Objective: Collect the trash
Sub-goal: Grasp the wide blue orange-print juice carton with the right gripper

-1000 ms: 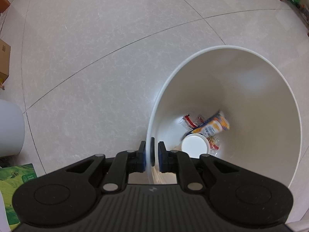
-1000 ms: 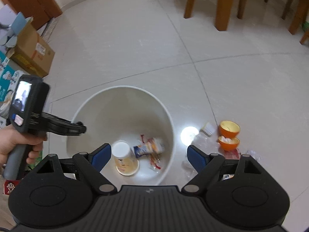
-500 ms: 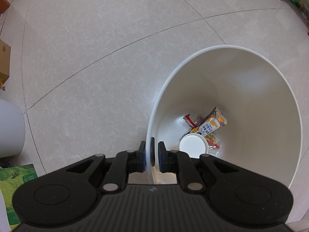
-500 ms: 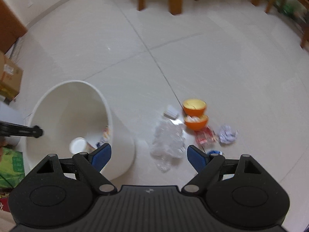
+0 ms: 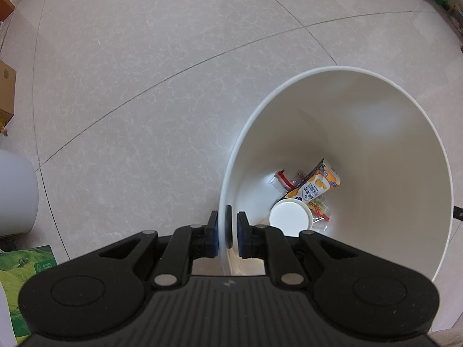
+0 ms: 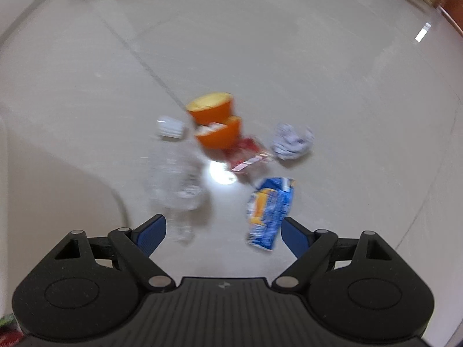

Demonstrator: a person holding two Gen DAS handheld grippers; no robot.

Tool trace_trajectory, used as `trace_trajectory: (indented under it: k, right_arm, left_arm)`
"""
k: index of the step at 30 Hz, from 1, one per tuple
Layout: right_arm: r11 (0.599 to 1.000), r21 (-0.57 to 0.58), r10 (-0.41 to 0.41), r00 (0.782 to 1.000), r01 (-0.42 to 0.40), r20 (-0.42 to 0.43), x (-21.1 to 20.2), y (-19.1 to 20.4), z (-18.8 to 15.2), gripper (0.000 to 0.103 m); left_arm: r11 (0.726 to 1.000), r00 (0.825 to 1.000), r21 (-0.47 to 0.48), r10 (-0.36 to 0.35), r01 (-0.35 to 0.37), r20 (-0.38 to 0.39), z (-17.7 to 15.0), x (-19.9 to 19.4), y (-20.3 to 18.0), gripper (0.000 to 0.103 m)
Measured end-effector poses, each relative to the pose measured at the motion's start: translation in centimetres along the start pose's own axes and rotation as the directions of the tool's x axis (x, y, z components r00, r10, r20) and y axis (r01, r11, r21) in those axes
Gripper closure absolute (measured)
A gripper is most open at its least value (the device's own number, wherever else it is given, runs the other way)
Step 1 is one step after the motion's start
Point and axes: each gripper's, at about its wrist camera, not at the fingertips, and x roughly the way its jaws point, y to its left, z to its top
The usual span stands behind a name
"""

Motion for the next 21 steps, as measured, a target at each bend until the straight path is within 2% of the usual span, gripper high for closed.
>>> trace_trajectory:
  k: [10,16,21]
  right_arm:
    - [0.985,0.172,0.014,0.997,-0.001,-0.072,7.8,-5.5,-1.0,0.013]
    - [0.984,0.178,0.026,0.996,-0.011,-0.081,11.9,-4.9,-0.9,0.013]
    - [0.989,0.145,-0.016,0.995,0.031,-0.098,14.6,-3.7,-0.7,0.013]
  left_arm:
    - [1.000,1.000,0.006,-0.006,0.006,0.009,-0.1,-0.4,-0.1,0.093]
    - [1.000,1.000,0.011,-0.007,0.007,0.010,0.0,-0.4,-0.1,0.093]
    - [1.000,1.000,0.015,-0.006,0.006,0.012,-0.1,-0.5,-0.2,0.093]
